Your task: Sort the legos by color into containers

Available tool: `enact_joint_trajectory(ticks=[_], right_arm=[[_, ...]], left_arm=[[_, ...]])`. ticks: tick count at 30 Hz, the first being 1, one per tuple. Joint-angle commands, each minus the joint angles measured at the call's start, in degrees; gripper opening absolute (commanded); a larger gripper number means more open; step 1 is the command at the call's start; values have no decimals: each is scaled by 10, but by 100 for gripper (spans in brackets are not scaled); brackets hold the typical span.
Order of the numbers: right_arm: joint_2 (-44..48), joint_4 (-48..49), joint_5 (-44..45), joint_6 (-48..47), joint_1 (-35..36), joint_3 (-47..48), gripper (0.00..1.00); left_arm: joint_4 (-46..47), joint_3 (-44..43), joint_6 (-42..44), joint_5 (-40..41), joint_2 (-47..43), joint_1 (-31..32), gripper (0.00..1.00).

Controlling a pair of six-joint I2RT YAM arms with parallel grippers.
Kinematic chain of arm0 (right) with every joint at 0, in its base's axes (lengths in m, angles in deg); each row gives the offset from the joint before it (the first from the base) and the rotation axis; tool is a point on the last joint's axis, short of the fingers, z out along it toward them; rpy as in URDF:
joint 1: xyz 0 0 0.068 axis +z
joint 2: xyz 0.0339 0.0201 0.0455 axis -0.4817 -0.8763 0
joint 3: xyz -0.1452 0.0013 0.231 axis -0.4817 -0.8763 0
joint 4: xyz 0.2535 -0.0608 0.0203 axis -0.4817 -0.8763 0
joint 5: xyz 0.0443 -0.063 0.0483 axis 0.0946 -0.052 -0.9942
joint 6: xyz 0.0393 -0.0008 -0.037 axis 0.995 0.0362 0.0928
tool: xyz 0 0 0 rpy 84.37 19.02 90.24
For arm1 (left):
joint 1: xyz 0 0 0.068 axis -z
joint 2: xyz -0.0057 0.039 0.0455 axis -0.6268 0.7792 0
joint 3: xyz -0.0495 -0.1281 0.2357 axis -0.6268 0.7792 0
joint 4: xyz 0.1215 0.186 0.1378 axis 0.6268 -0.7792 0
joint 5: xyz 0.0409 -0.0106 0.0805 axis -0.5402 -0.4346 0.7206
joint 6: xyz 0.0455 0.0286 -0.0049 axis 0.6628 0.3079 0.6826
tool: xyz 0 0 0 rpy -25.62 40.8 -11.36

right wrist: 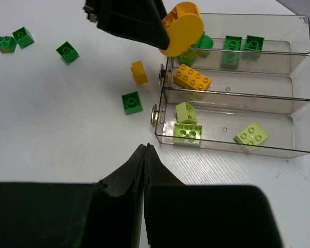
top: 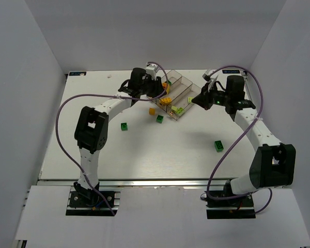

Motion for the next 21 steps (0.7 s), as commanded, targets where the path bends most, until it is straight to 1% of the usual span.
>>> enact_joint_trajectory(ticks=[1, 2, 7, 9, 10, 13, 15, 17, 18, 19, 20, 21], right_arm=[[22, -2, 0, -11, 0, -10, 2], [23, -3, 0, -11, 0, -11, 3], [22, -6, 1, -15, 0, -8, 9], [21, -8, 0, -16, 0, -5, 11], [19, -8, 0, -16, 0, -4, 14], [16, -11, 1, -21, 0, -1, 21], [15, -15, -2, -26, 1, -1, 24], [13, -20, -8, -33, 0, 2, 32], [12, -32, -23, -52, 0, 4, 41], [11, -44, -34, -67, 0, 6, 44], [11, -54, -47, -83, 0, 10, 47], [8, -76, -71, -118, 0, 11, 51]], left_arm=[[-11, -56, 14, 41, 8, 9, 11], [-15, -63, 15, 48, 20, 10, 13], [-27, -100, 9, 77, 50, 19, 33], [-33, -114, 7, 86, 58, 21, 38], [-34, -115, 6, 88, 64, 22, 42], [-36, -122, 1, 93, 69, 23, 46], [-36, -124, 0, 93, 71, 23, 51], [-38, -124, -1, 96, 71, 23, 57], [-38, -124, -2, 96, 71, 23, 58], [-38, -124, -3, 98, 71, 24, 60], [-37, -124, -5, 98, 70, 23, 66], [-36, -123, -6, 95, 70, 24, 68]])
